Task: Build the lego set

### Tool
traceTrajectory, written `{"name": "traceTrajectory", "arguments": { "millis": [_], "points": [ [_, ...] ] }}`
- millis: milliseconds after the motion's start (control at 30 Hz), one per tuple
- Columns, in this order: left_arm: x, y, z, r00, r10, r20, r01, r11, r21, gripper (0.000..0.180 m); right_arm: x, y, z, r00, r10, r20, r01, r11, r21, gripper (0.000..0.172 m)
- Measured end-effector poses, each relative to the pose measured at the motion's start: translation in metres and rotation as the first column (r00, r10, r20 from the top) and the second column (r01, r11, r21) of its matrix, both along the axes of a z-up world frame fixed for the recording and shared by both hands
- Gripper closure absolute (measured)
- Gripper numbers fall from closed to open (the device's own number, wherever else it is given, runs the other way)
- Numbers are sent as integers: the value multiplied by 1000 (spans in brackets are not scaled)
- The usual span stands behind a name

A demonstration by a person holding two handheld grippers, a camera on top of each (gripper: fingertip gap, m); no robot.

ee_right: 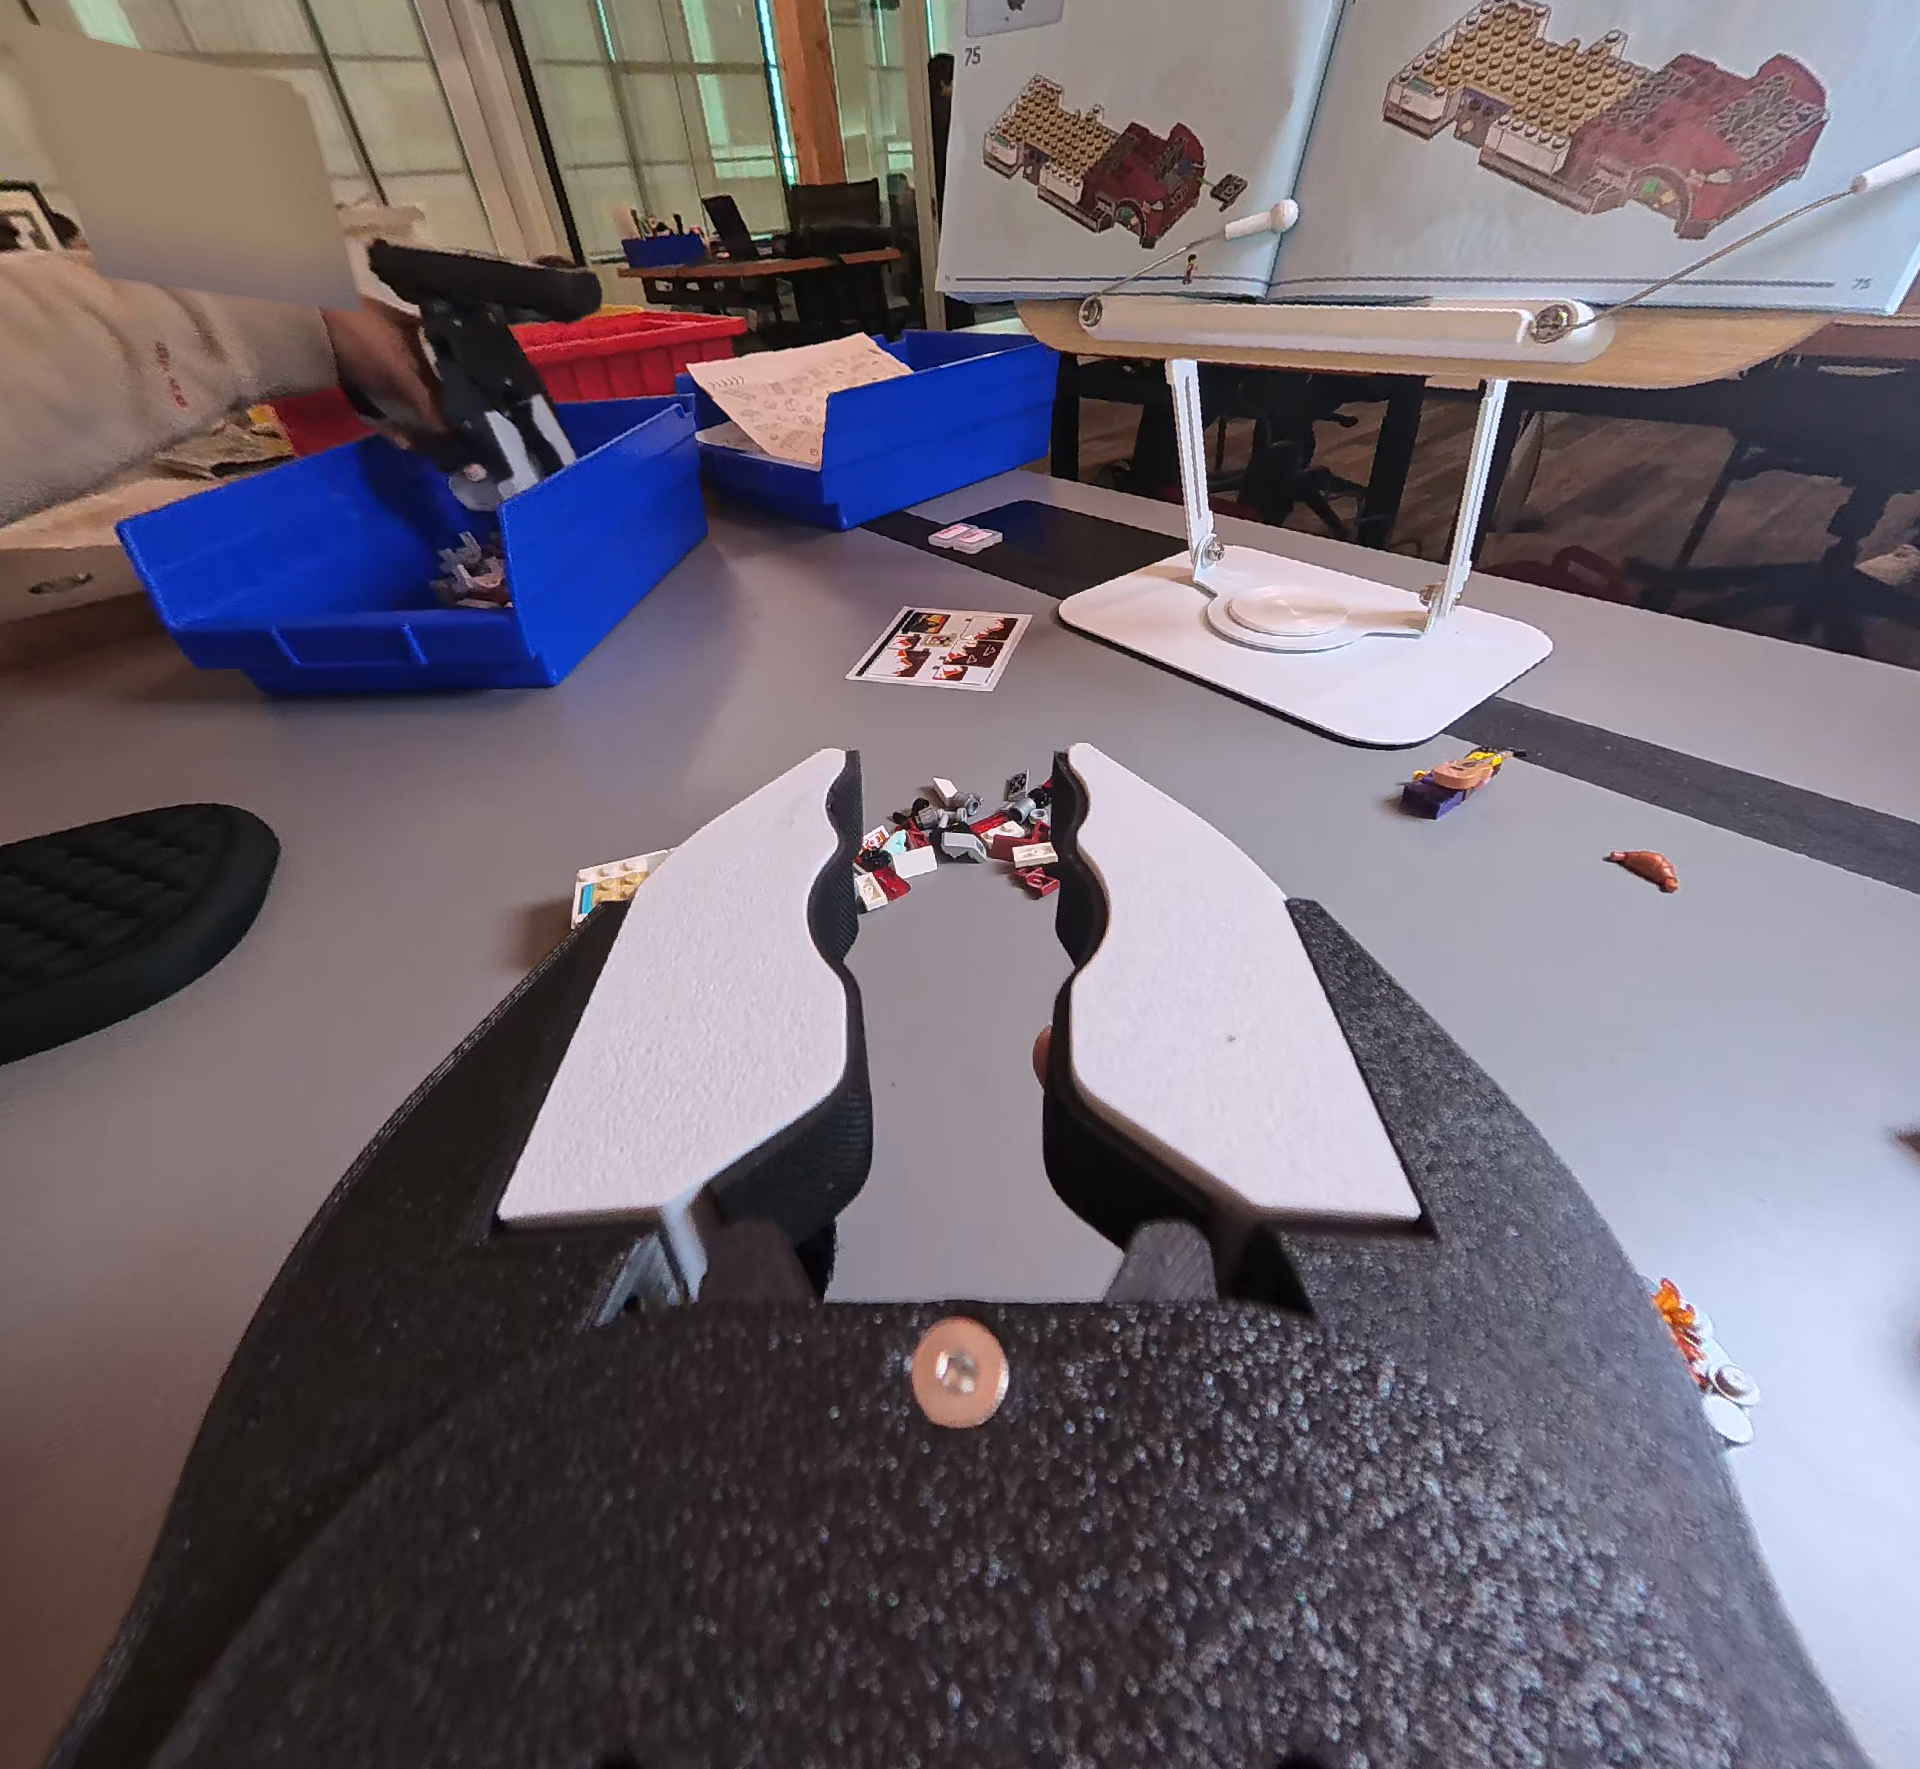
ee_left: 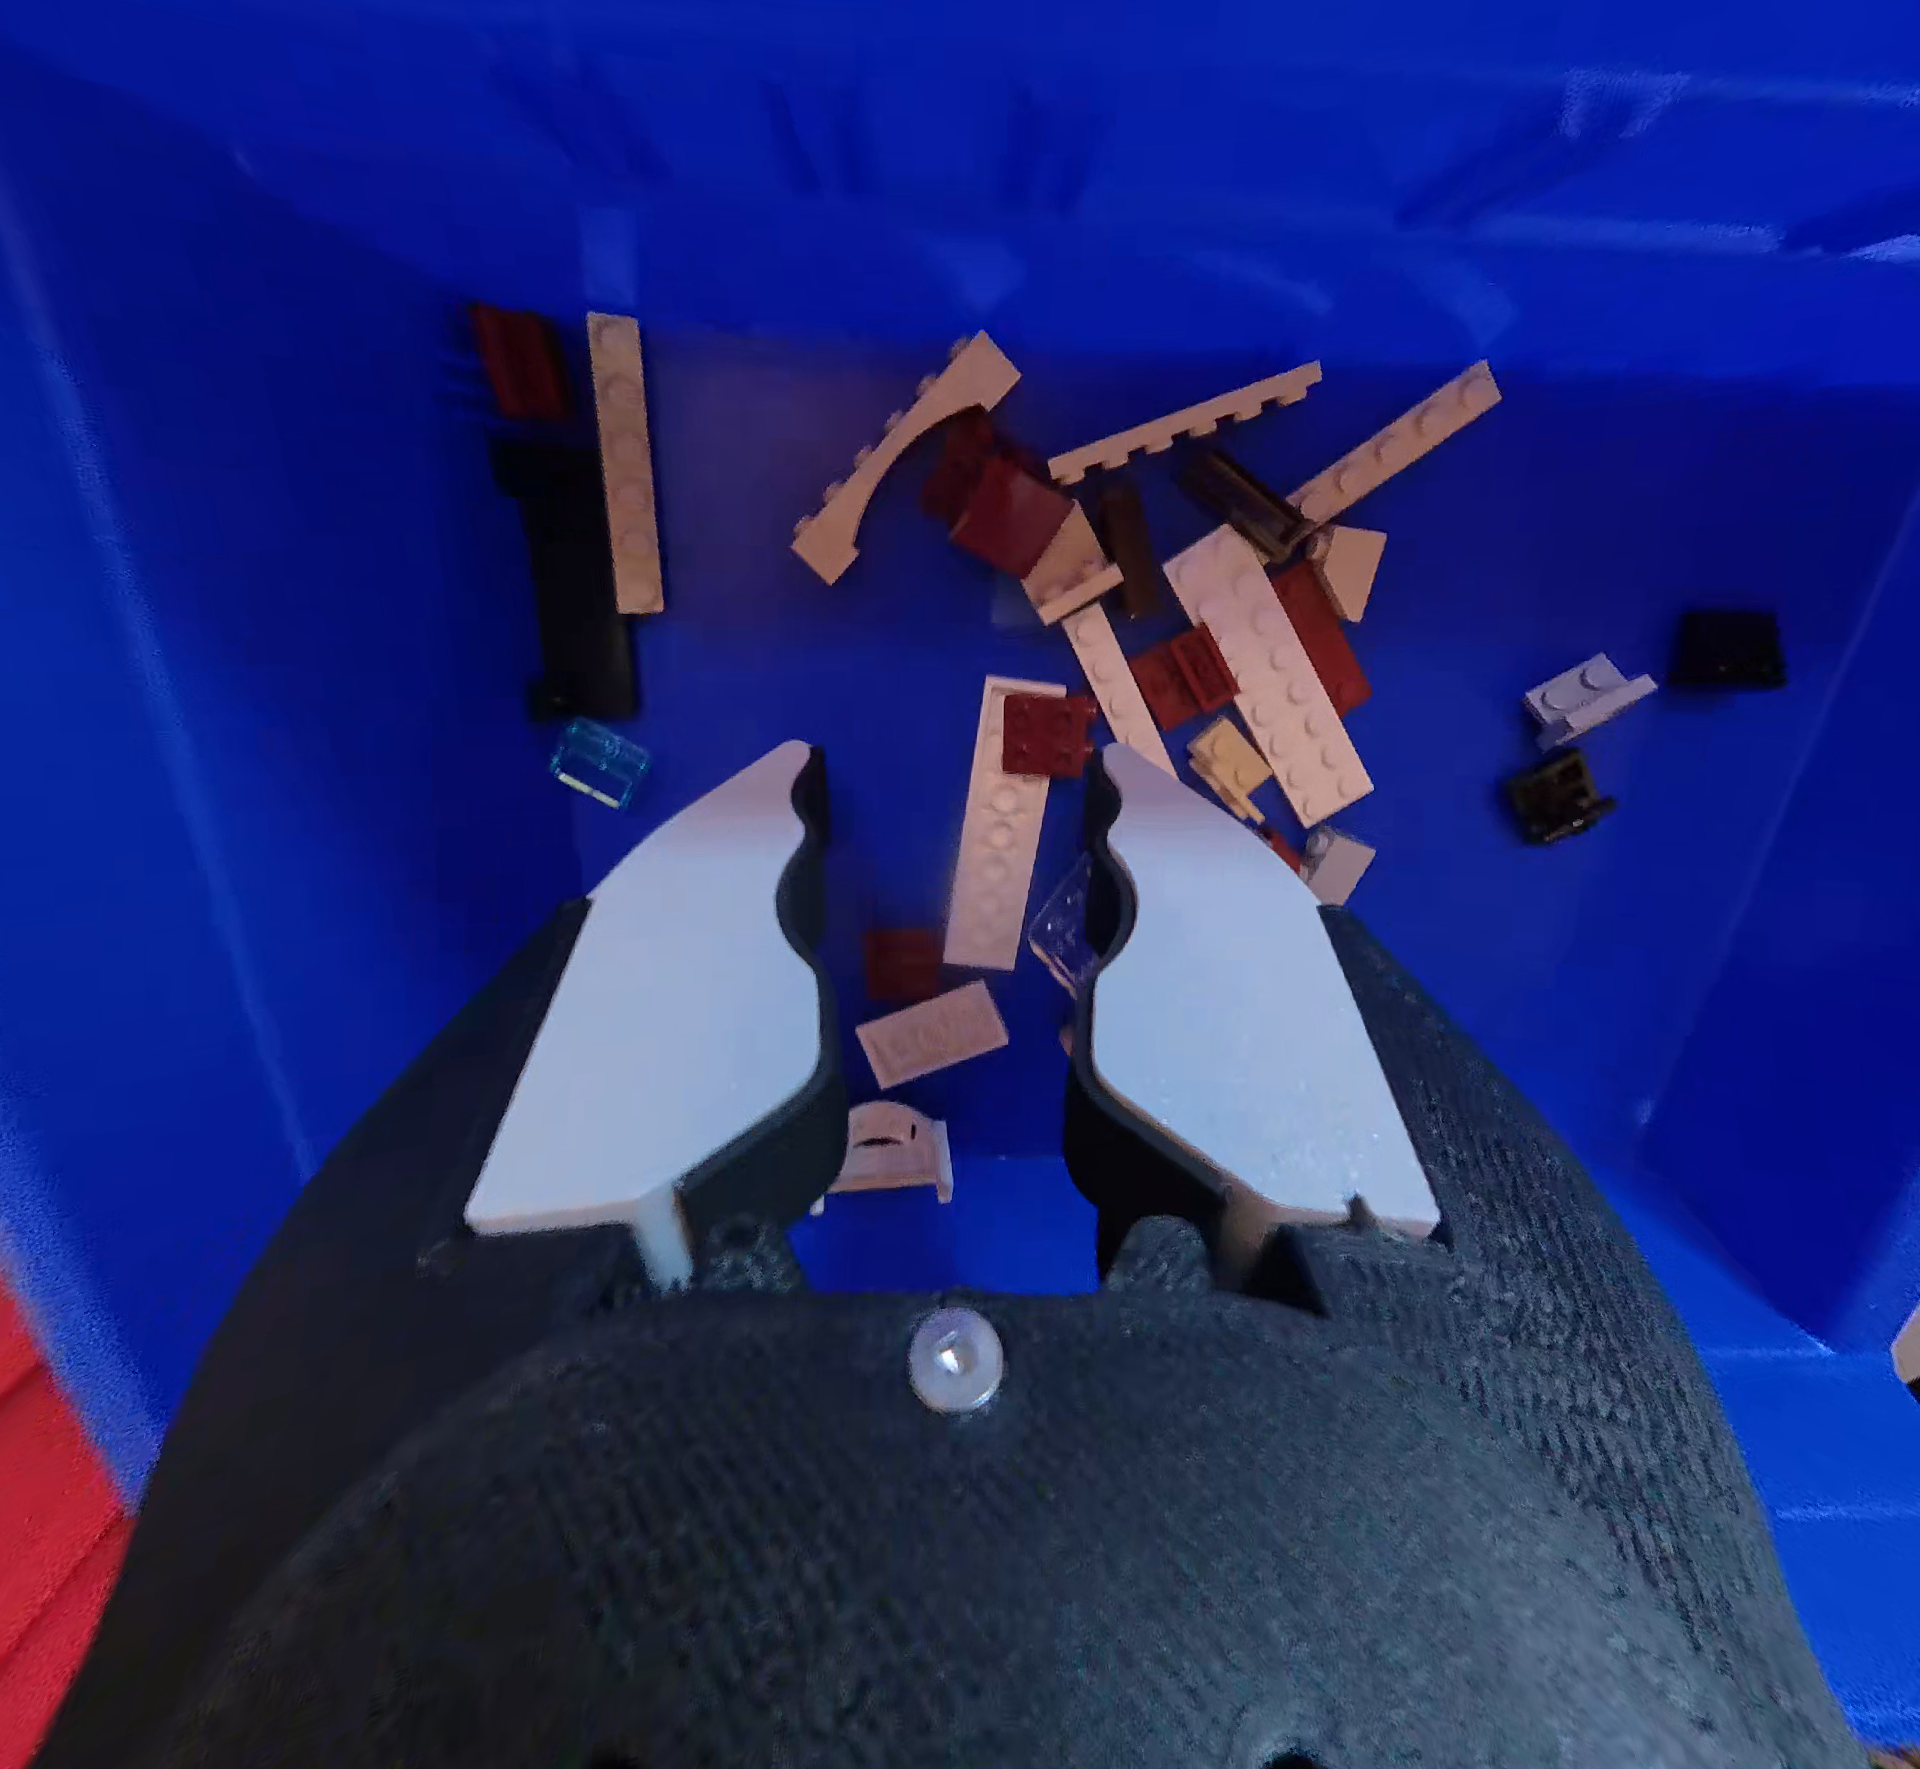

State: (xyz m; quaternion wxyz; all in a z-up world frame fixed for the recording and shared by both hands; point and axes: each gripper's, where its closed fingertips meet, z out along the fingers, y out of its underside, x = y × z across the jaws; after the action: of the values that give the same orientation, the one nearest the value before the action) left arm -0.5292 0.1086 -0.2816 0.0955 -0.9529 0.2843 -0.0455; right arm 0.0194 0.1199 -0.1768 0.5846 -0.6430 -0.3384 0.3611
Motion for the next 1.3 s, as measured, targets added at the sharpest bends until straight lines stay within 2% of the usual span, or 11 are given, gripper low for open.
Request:
{"name": "traceTrajectory", "arguments": {
  "millis": [167,300,367,467,700,767,933,1133,1300],
  "points": [
    [10,0,-15,1000,-26,3,26,998,-52,130,0,1,-1,1000,-2,3,2,1000,-2,137],
    [15,-4,-16,999,-34,20,35,997,-71,144,0,1,-2,1000,-1,5,1,1000,-3,137],
    [20,-9,-16,998,-49,39,52,995,-89,158,0,0,-2,1000,1,7,-1,1000,-3,137],
    [20,-16,-16,997,-64,30,67,991,-114,163,0,0,-2,1000,4,6,-4,1000,-3,137],
    [19,-32,-10,996,-75,38,80,987,-142,161,0,-2,1,1000,7,2,-7,1000,4,137],
    [17,-32,-5,996,-75,36,79,990,-120,151,0,-2,1,1000,8,2,-8,1000,5,137],
    [9,-21,8,999,-47,23,47,998,-35,140,-1,-3,1,1000,11,3,-11,1000,7,137],
    [9,-5,19,999,-30,36,26,995,98,136,-1,-3,2,1000,2,9,-2,1000,22,137],
    [25,-3,46,997,-70,35,59,965,257,142,-1,-4,2,1000,5,17,-5,999,33,137]
  ]
}}
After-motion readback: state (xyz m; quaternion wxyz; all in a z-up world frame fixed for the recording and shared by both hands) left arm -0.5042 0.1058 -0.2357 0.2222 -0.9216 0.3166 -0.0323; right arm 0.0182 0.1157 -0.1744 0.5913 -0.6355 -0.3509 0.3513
